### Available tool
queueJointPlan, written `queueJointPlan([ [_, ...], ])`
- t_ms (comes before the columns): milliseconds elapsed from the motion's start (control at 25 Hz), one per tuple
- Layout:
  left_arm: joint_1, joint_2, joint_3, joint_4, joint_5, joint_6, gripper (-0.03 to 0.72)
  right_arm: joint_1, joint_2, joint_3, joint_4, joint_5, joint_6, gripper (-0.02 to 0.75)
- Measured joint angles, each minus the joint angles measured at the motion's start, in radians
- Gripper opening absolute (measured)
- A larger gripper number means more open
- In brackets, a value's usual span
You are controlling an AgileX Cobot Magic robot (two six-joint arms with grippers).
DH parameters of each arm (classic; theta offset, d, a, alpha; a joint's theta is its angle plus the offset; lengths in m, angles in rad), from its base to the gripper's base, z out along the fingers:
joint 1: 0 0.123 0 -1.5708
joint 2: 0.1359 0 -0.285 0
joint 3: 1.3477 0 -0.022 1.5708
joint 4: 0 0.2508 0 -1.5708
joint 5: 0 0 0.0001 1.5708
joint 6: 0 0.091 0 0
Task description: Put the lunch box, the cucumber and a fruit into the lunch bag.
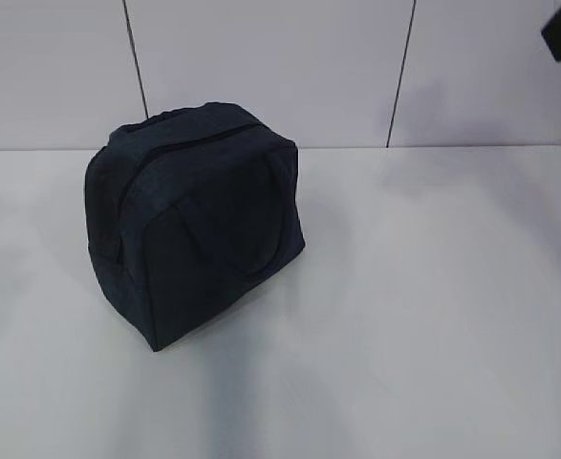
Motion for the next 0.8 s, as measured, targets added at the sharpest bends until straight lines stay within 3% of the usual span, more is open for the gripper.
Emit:
queueJointPlan([
  [440, 0.0, -0.3, 0.129, 0.057, 0.069, -0.162, 0.34, 0.0, -0.447, 0.307, -0.111, -0.008, 0.072, 0.507],
  [800, 0.0, -0.455, 0.177, 0.124, 0.121, -0.18, 0.34, 0.0, -0.744, 0.543, -0.119, -0.06, 0.122, 0.507],
])
